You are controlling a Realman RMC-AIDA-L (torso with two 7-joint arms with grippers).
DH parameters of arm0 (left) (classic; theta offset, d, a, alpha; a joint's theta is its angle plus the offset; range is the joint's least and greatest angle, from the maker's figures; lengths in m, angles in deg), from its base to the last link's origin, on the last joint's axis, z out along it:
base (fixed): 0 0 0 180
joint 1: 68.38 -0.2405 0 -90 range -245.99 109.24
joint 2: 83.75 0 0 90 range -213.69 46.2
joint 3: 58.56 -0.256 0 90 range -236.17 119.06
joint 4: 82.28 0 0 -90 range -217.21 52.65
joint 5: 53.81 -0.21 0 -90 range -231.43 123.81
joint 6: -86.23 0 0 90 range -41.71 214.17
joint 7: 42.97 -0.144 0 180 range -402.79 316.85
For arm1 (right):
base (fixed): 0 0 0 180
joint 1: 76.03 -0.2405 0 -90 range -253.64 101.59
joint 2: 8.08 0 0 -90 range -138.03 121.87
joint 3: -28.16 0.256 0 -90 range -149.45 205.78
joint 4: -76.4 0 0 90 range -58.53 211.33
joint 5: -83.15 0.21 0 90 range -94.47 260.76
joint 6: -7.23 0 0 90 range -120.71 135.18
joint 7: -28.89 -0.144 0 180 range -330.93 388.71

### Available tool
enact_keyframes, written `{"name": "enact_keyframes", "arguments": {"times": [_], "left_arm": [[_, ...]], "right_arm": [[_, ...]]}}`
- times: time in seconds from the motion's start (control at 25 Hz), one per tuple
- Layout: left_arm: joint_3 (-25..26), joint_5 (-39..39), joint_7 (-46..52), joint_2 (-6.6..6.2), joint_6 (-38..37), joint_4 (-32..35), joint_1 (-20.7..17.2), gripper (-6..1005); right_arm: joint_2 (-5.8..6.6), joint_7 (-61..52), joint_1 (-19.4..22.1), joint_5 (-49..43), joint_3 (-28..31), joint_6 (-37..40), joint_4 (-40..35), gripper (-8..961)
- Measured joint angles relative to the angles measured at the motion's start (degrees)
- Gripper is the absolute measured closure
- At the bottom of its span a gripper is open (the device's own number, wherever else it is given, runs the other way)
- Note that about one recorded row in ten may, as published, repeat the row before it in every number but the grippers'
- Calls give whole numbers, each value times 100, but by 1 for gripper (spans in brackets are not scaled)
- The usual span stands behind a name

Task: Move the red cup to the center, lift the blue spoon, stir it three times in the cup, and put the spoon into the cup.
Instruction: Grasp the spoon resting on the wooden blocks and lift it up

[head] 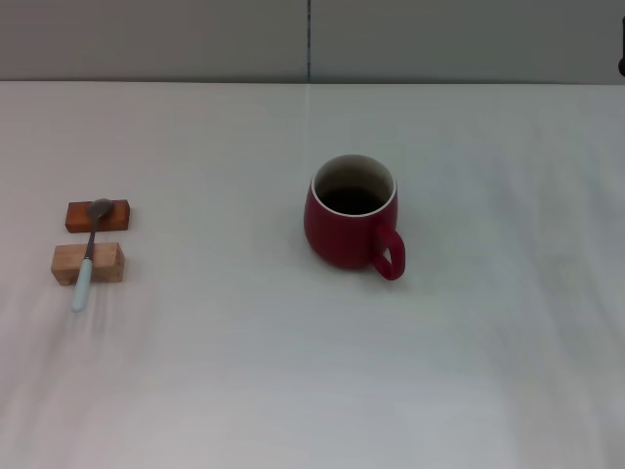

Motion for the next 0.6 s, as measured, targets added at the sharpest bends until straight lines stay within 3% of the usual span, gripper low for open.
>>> {"name": "enact_keyframes", "arguments": {"times": [0.6], "left_arm": [[-95, 0, -656, 3, -328, -890, -4, 171]], "right_arm": [[41, 6, -222, 0, 459, -309, -244, 617]]}}
